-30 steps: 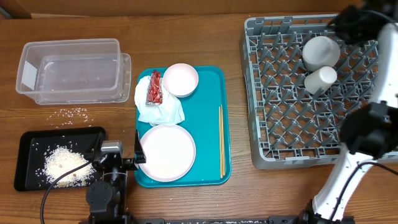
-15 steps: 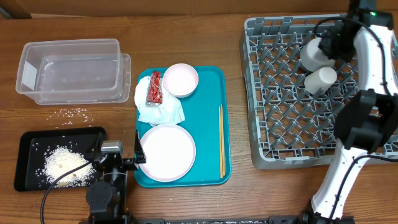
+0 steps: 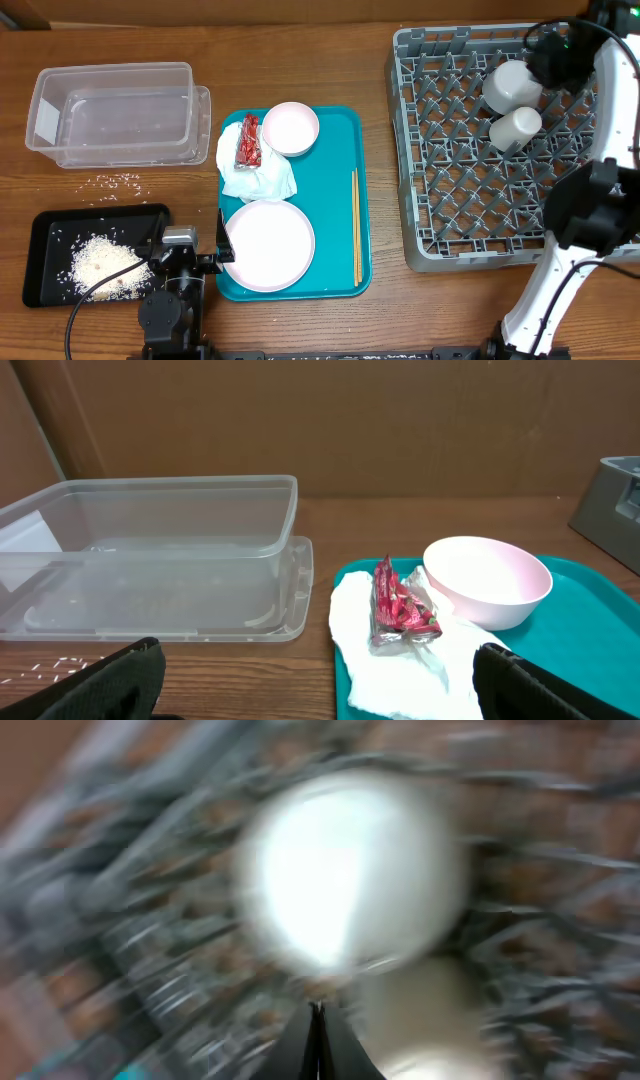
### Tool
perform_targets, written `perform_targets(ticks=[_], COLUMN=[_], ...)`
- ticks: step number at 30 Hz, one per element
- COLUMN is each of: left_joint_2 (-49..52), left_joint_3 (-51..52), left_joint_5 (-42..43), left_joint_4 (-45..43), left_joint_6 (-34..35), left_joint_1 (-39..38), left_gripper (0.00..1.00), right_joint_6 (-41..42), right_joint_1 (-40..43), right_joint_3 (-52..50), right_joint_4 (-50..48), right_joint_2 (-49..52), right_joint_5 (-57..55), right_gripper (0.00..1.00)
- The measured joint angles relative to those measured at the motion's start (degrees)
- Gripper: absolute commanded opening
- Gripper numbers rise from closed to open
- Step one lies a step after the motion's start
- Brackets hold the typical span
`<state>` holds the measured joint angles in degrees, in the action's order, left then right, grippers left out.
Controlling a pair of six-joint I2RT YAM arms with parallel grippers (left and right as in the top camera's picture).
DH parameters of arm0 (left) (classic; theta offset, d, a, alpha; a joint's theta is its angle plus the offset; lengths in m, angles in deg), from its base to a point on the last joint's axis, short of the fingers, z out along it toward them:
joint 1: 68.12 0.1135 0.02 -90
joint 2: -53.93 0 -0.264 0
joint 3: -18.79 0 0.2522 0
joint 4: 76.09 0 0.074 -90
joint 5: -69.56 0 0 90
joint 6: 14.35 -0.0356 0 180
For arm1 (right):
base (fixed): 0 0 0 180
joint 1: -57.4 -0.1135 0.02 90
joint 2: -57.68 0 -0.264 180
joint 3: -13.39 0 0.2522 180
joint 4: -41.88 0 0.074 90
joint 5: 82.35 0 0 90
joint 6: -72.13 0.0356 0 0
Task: Sort waste into correct bins and load items into the dishwasher
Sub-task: 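Withdraw the right gripper from the rack back over the teal tray, then lower the right gripper onto a wooden chopstick and grasp it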
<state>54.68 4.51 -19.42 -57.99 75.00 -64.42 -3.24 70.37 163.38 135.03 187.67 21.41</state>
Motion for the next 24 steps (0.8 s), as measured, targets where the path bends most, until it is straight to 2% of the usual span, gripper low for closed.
perform_targets(ticks=[2, 4, 6, 10, 12, 15, 24], left_joint_2=[0.0, 0.0, 0.0, 0.0, 0.0, 0.0, 0.0], left_joint_3=[0.0, 0.0, 0.0, 0.0, 0.0, 0.0, 0.0], left_joint_5=[0.0, 0.0, 0.0, 0.0, 0.0, 0.0, 0.0], left_joint_4=[0.0, 0.0, 0.0, 0.0, 0.0, 0.0, 0.0], left_joint_6=[0.0, 0.0, 0.0, 0.0, 0.0, 0.0, 0.0], left_joint_1=[0.0, 0.0, 0.0, 0.0, 0.0, 0.0, 0.0], left_gripper=[1.0, 1.0, 0.99, 1.0, 1.0, 1.0, 1.0], right_joint_6=[-2.3, -4.2, -5.4, -6.8, -7.2, -7.2, -2.1], right_joint_1=[-3.1, -7.7, -11.0, -21.5, -25.7, -31.4, -46.8], right_joint_3=[0.7, 0.9, 0.9, -1.0, -2.7, -7.5, -28.2], right_joint_4=[0.3, 1.2, 2.3, 8.0, 9.3, 9.1, 6.0], right_joint_2=[-1.7, -3.1, -3.4, -3.2, -3.0, -2.9, -1.7], right_joint_5=[3.7, 5.9, 6.3, 5.2, 4.9, 4.4, -0.7], right_gripper=[0.16, 0.21, 0.25, 0.44, 0.49, 0.52, 0.52])
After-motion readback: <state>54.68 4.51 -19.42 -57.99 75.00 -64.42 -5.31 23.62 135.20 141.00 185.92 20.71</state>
